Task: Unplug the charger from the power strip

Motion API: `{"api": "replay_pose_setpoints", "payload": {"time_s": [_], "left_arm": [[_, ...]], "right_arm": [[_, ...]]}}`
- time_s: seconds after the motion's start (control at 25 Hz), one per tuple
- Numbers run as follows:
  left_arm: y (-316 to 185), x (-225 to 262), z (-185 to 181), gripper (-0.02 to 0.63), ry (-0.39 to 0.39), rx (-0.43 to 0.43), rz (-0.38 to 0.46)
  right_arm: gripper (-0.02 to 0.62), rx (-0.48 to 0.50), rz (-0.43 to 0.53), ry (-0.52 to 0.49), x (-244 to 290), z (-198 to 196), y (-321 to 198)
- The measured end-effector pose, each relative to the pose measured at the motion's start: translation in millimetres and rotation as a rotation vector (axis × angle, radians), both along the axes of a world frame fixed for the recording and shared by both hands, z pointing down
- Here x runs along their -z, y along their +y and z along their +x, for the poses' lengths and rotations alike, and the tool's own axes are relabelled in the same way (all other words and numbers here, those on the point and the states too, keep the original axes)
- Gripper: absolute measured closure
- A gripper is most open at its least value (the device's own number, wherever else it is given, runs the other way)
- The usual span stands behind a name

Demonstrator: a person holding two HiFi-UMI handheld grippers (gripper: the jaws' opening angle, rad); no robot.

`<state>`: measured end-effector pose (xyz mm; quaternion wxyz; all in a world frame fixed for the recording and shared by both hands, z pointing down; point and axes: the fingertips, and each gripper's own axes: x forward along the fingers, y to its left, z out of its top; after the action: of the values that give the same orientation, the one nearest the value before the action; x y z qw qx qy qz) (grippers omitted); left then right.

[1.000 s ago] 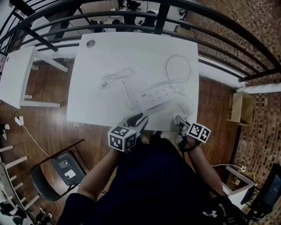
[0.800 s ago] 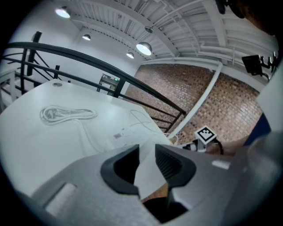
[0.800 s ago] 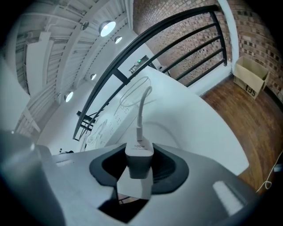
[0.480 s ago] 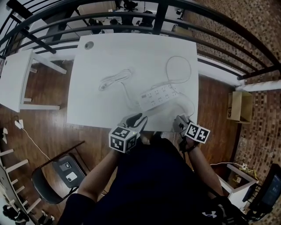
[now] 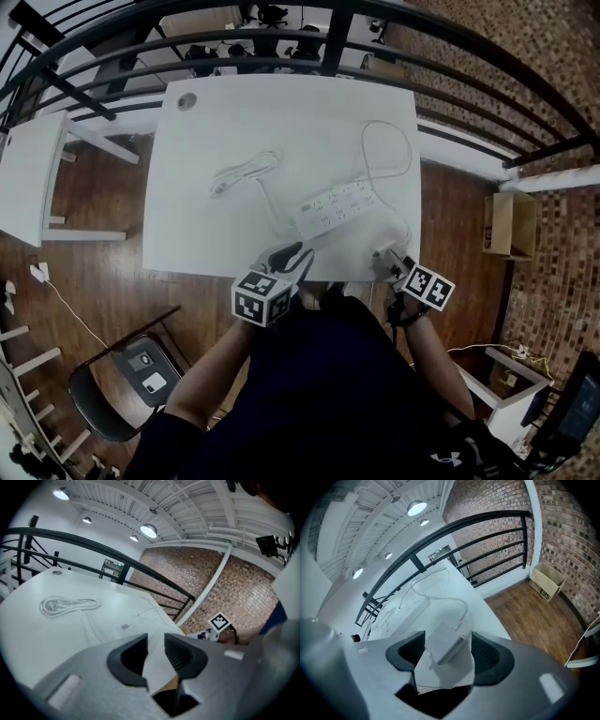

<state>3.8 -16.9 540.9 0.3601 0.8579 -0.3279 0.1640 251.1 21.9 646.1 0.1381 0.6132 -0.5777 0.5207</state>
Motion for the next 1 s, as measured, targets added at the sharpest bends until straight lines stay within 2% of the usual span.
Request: {"api": "replay_pose_setpoints", "payload": {"time_s": [0.12,0.28,0.32,0.44,0.48,0.64,0.76,0.88,1.0], "left_arm": [[-2,-1,-4,0.492,-0.005,0.005,0.018],[-6,2,-3,0.492,-0.011,0.0,0.055],[-6,5,-3,0.492,-0.012,-0.003,0.066],[-8,17,-3,0.492,-0.017,-0.013,0.112],[-8,22,-2,0.494,-0.017,-0.014,0.127],[-10,52,2,0.505,0.008,-0.009,0.204],[-12,84,2,0.521,0.037,0.003,0.302],[-15,116,0,0.542,0.049,0.023,0.414],[-14,137,3,0.546,0.045,0.016,0.497]], "right_arm": [[0.279,-0.023,0.025,0.024,14,5,-2],[0.287,-0.019,0.11,0.014,47,5,-19],[0.314,-0.01,0.139,-0.002,58,1,-24],[0.529,0.027,0.234,-0.063,93,-19,-38],[0.573,0.047,0.265,-0.078,106,-26,-42],[0.584,0.178,0.396,-0.099,160,-62,-57],[0.584,0.284,0.488,-0.091,197,-97,-64],[0.584,0.379,0.573,-0.03,226,-122,-67],[0.584,0.46,0.66,0.075,251,-137,-68]]}}
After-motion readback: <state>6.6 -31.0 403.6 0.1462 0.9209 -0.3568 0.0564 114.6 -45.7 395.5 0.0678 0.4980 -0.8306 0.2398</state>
